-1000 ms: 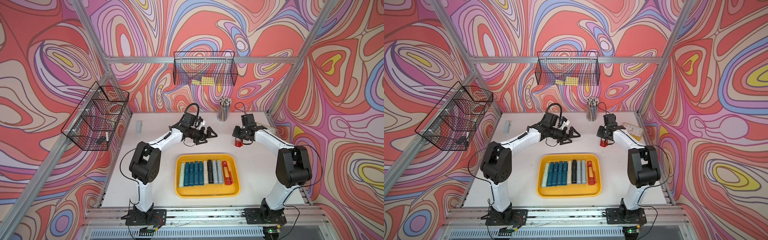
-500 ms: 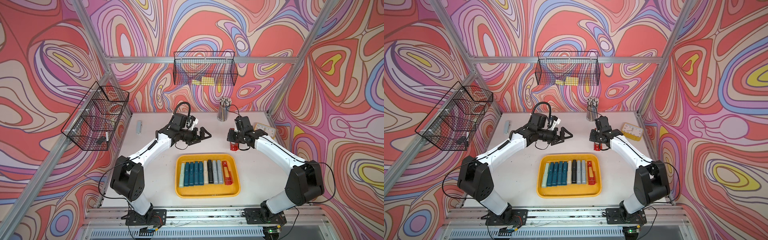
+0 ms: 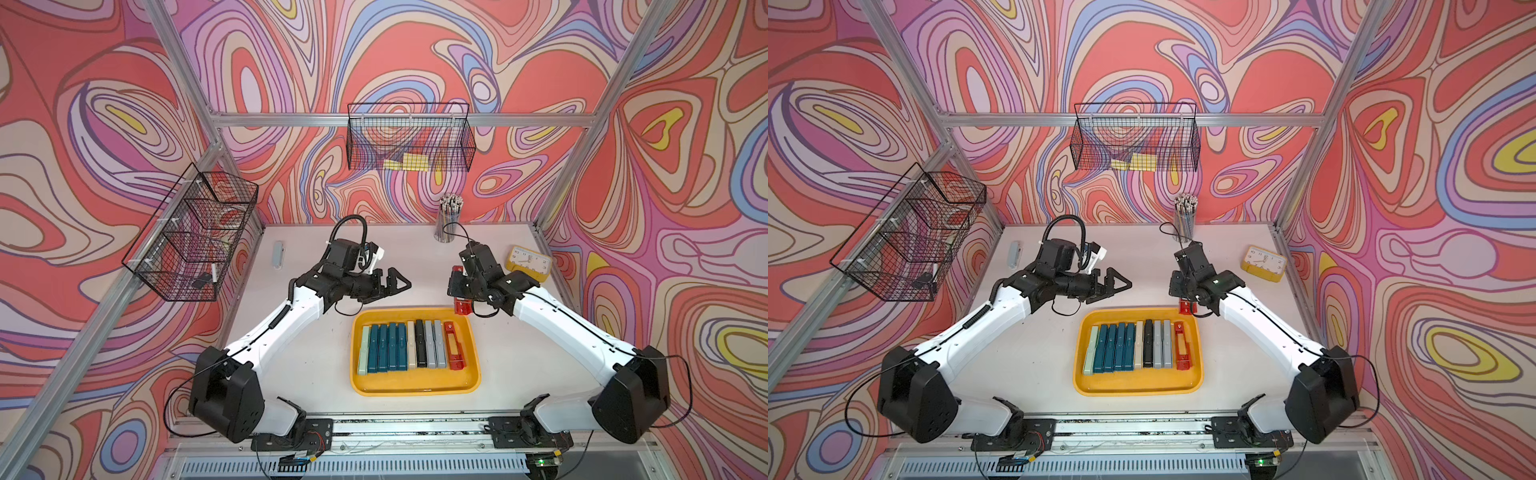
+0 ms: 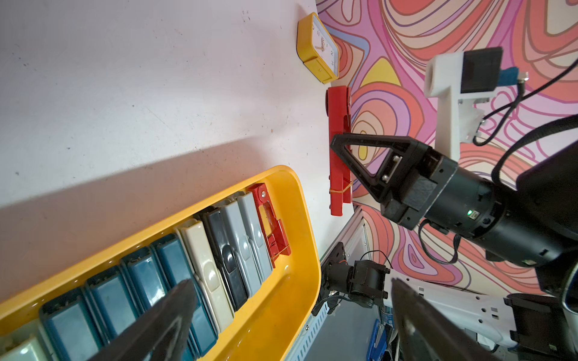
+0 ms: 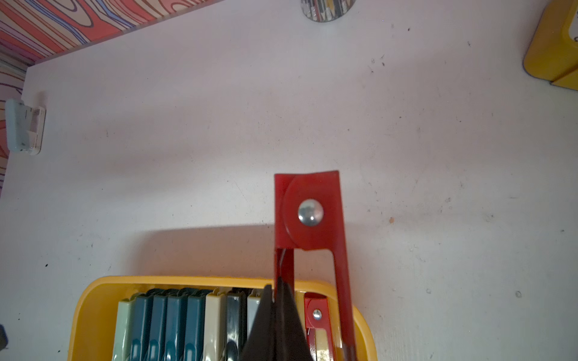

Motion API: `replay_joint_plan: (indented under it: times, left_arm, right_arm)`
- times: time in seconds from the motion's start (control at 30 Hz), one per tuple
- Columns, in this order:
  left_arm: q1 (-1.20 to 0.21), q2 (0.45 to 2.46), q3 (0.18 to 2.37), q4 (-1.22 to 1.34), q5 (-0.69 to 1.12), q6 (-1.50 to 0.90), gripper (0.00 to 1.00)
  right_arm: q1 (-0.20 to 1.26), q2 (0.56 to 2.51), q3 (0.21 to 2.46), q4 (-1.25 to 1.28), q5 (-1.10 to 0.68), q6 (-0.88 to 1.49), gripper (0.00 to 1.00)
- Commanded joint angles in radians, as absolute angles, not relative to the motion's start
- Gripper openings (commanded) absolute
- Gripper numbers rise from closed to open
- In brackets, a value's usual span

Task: Put the pruning pliers into the storage box
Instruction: Place the pruning pliers in the storage box.

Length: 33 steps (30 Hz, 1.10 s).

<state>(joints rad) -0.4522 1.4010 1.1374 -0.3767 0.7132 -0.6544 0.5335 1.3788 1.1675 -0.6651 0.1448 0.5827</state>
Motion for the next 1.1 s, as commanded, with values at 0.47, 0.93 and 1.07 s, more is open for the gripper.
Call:
replay_joint_plan:
  times: [0.47,0.93,1.07]
  left_arm:
    - [-0.438,1.234,0.984,-0.444,0.693,-0.640,0.99]
    - [-0.438,1.166,0.900,-0.460,0.670,-0.657,0.99]
    - [-0.438,1.156,0.882,-0.456,0.676,-0.661,0.99]
  right_arm:
    - [0.702,1.233,1.027,-0.722,0.279,0.756,0.00]
    - [0.782,1.181,0.924,-0.706,0.292,0.820,0.00]
    - [0.801,1.166,0.885,-0.699,0.296,0.842,0.00]
